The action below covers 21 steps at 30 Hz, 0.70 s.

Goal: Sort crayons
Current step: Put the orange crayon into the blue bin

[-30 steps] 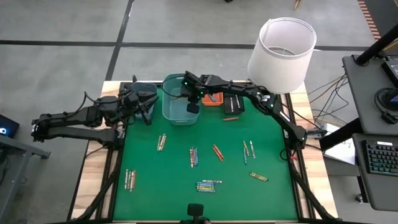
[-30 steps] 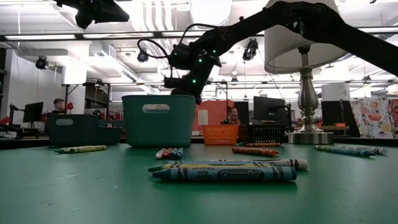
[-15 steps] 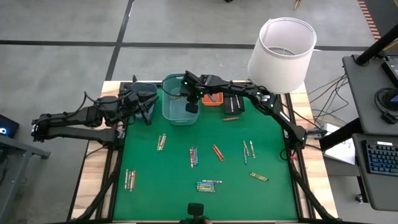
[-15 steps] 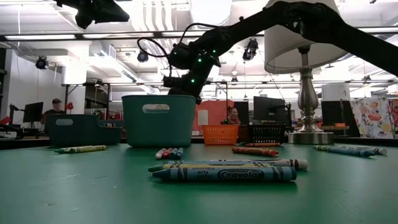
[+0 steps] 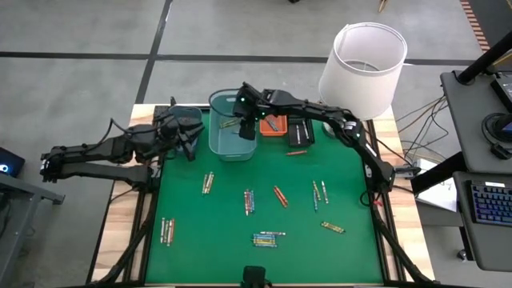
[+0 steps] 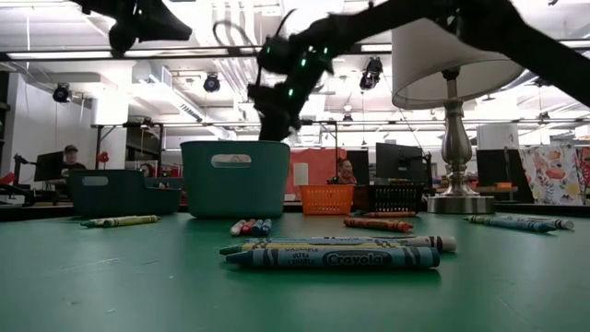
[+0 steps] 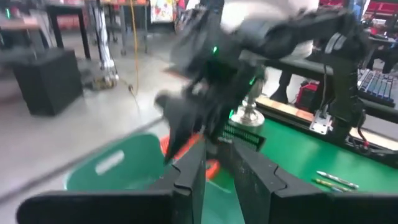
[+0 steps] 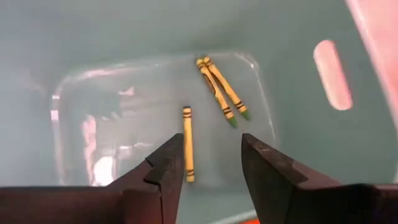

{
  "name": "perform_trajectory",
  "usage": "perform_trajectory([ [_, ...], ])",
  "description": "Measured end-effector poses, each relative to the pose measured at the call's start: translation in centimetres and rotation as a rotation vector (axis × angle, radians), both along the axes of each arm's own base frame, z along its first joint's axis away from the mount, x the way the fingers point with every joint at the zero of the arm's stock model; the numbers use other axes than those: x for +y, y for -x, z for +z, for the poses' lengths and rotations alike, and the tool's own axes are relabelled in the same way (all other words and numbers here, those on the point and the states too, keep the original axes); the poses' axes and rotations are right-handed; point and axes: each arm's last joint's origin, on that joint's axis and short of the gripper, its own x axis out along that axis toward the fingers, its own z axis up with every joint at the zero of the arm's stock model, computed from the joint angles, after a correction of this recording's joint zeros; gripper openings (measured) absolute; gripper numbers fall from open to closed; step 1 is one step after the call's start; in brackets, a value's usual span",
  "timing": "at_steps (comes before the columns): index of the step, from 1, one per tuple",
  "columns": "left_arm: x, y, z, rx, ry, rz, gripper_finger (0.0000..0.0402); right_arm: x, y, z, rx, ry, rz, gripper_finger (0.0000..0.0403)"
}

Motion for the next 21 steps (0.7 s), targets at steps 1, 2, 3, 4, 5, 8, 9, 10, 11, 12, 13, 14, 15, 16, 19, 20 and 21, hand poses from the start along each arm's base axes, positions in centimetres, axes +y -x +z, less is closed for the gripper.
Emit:
perform_trajectory([
  [1,0.0,-0.1,-0.2,0.001,0.029,-0.001,0.0061,0.4,0.2,0.8,-0.007,0.003,0.005,0.0149],
  [2,0.0,-0.1,-0.4,0.005,0.06,-0.004,0.0061,0.8,0.4,1.5,-0.013,0.004,0.01,0.0149],
  [3,-0.1,-0.2,-0.6,0.007,0.091,-0.014,0.0061,1.3,0.6,2.2,-0.021,0.004,0.015,0.0148],
  [4,-0.1,-0.4,-0.8,0.008,0.125,-0.023,0.0061,1.7,0.8,2.9,-0.024,0.002,0.022,0.0146],
  [5,-0.2,-0.6,-1.0,0.007,0.157,-0.037,0.0061,2.3,1.0,3.5,-0.024,0.0,0.033,0.0144],
  [8,-0.7,-1.0,-1.6,0.02,0.253,-0.082,0.0059,4.0,1.8,5.5,-0.025,-0.002,0.061,0.0137],
  [9,-0.9,-1.2,-1.8,0.026,0.283,-0.092,0.0058,4.6,2.1,6.0,-0.021,-0.003,0.071,0.0134],
  [10,-1.1,-1.3,-2.0,0.034,0.315,-0.105,0.0056,5.2,2.3,6.4,-0.019,-0.004,0.083,0.0132],
  [11,-1.4,-1.5,-2.3,0.041,0.345,-0.112,0.0054,5.8,2.5,6.8,-0.019,-0.004,0.094,0.013],
  [12,-1.7,-1.6,-2.4,0.046,0.373,-0.119,0.0052,6.5,2.7,7.1,-0.015,-0.006,0.107,0.0128],
  [13,-2.0,-1.7,-2.6,0.053,0.404,-0.129,0.0049,7.2,2.9,7.3,-0.015,-0.006,0.12,0.0126],
  [14,-2.3,-1.8,-2.8,0.056,0.437,-0.141,0.0047,7.8,3.2,7.6,-0.014,-0.008,0.131,0.0124],
  [15,-2.7,-1.9,-3.0,0.061,0.473,-0.156,0.0045,8.5,3.5,7.8,-0.009,-0.009,0.144,0.0123],
  [16,-3.2,-2.0,-3.2,0.066,0.514,-0.169,0.0043,9.1,3.9,8.0,-0.008,-0.012,0.157,0.0121],
  [19,-4.7,-2.2,-3.8,0.085,0.639,-0.19,0.004,11.1,5.1,8.4,-0.001,-0.027,0.188,0.0118],
  [20,-5.2,-2.4,-4.0,0.088,0.679,-0.196,0.004,11.7,5.5,8.4,-0.007,-0.041,0.199,0.0118],
  [21,-5.8,-2.6,-4.3,0.095,0.714,-0.201,0.004,12.4,5.8,8.4,-0.013,-0.053,0.214,0.0118],
])
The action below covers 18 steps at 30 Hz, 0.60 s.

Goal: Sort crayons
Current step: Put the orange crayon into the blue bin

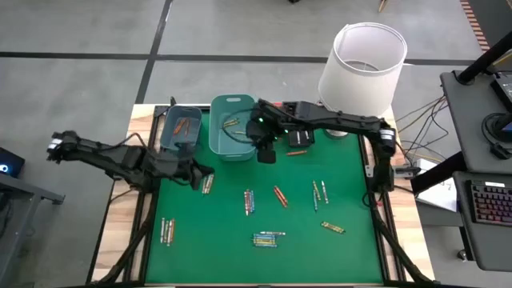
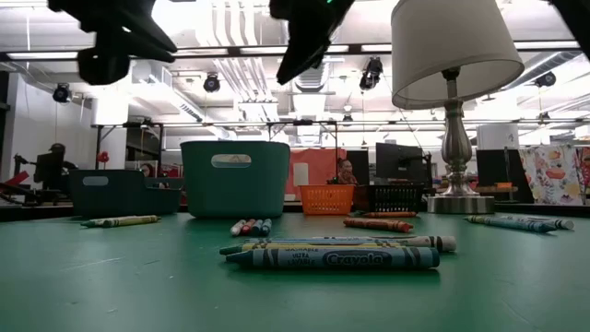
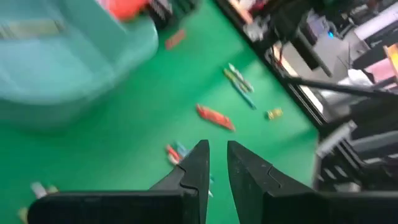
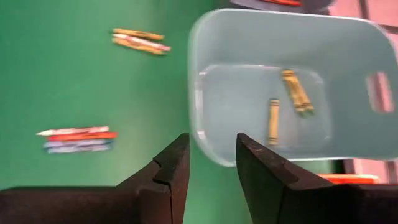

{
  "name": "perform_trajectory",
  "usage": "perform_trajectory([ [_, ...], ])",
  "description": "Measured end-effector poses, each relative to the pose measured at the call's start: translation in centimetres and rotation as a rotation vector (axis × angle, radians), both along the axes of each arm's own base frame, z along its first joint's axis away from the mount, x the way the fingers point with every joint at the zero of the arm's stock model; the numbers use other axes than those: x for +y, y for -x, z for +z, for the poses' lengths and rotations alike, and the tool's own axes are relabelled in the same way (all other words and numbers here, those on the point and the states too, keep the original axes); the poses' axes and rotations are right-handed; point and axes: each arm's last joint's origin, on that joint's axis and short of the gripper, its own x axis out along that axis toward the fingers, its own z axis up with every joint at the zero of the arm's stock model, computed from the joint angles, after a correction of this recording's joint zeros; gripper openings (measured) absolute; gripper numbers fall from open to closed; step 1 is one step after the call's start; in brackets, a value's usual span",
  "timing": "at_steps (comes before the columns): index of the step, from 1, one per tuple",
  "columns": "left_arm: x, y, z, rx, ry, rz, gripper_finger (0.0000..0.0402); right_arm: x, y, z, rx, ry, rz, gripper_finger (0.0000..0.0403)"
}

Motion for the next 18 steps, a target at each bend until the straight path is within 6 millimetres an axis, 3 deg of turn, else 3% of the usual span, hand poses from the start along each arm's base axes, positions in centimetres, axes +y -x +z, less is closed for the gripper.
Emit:
perform_trajectory([
  [8,-4.6,-1.4,-1.6,0.139,0.209,-0.024,0.0039,4.2,2.3,-1.2,-0.073,-0.032,0.067,0.0117],
  [18,-9.7,-1.4,-5.2,0.566,0.385,0.064,0.0039,6.7,3.4,-1.7,-0.077,-0.054,0.101,0.0116],
])
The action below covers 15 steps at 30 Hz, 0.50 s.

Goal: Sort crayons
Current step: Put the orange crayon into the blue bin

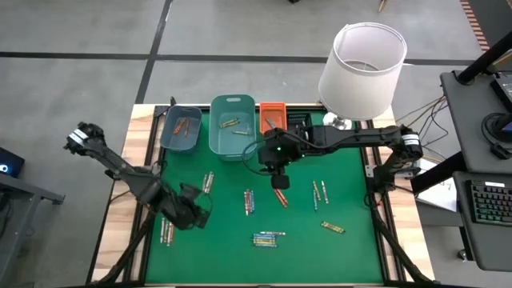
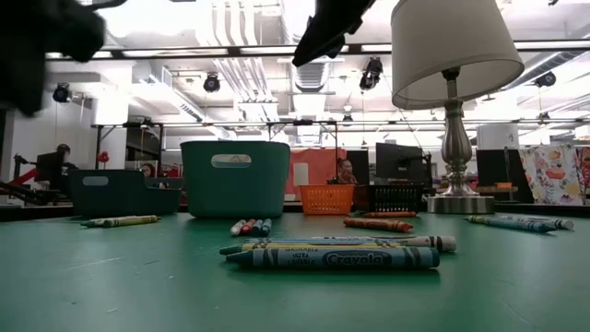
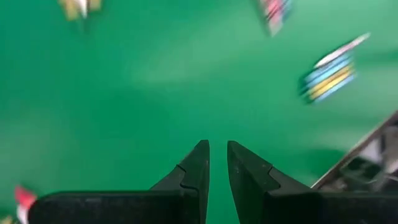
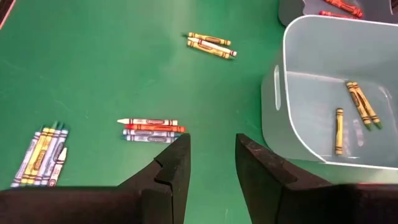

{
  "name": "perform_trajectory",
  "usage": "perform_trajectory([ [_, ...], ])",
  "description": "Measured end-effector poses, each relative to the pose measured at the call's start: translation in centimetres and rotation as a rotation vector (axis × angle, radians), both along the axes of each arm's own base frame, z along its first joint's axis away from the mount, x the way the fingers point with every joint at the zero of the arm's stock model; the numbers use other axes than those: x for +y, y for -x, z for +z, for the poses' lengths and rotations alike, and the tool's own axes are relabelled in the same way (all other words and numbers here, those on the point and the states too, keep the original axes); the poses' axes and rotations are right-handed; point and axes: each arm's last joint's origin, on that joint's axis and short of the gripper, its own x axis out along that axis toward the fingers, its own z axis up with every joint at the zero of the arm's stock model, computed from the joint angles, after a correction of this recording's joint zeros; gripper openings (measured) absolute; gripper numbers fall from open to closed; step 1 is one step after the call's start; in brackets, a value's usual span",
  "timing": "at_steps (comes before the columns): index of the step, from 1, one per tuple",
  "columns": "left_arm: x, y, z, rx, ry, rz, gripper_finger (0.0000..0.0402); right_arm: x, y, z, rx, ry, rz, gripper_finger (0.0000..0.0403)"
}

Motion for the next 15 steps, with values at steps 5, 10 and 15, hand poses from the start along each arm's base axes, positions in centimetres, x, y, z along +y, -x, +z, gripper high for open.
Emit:
perform_trajectory([
  [5,-2.2,0.5,-2.1,0.172,0.053,-0.005,0.0039,0.4,-0.3,-0.2,-0.005,0.004,0.013,0.0111],
  [10,-3.4,1.8,-3.5,0.316,0.032,0.007,0.0039,0.4,-0.4,-0.1,-0.019,0.003,0.012,0.0105],
  [15,-3.1,3.2,-3.9,0.431,-0.071,0.059,0.0039,0.4,-0.5,-0.1,-0.032,-0.001,0.007,0.01],
])
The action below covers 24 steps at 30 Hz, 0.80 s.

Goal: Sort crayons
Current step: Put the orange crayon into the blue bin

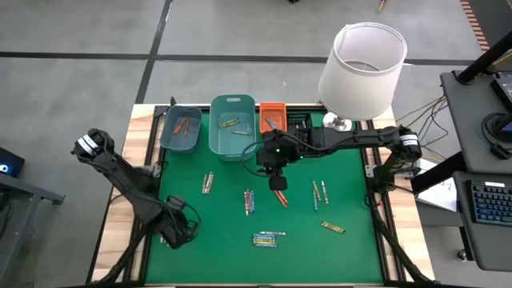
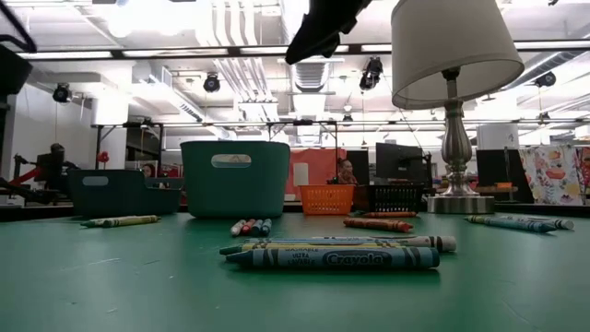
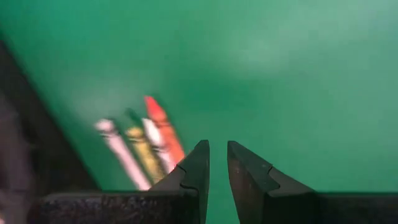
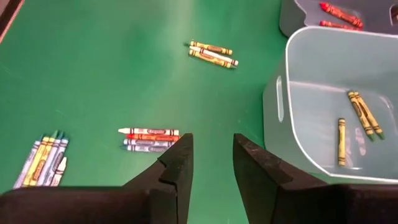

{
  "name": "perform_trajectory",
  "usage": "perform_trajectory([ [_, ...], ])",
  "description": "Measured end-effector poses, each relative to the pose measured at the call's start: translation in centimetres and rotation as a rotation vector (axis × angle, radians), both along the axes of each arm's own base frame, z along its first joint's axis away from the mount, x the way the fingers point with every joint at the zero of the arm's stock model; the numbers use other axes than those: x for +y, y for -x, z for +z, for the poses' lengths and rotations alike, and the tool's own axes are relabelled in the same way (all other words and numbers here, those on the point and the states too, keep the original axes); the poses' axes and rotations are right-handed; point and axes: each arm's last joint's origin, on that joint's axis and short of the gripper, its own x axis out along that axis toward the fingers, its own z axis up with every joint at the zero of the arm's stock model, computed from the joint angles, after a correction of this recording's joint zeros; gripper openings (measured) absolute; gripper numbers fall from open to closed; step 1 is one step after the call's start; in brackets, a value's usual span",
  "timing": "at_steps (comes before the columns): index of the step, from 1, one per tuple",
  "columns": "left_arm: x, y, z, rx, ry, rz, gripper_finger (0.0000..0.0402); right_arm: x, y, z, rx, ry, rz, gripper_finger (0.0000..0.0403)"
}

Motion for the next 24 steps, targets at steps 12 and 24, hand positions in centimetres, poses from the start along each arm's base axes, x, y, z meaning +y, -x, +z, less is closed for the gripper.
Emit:
perform_trajectory([
  [12,0.2,0.4,-1.6,0.13,-0.134,-0.006,0.0049,0.0,0.0,0.0,-0.004,-0.01,-0.011,0.01],
  [24,-0.2,0.1,-2.8,0.184,-0.157,-0.026,0.0088,0.0,-0.1,0.0,-0.006,-0.018,-0.018,0.01],
])
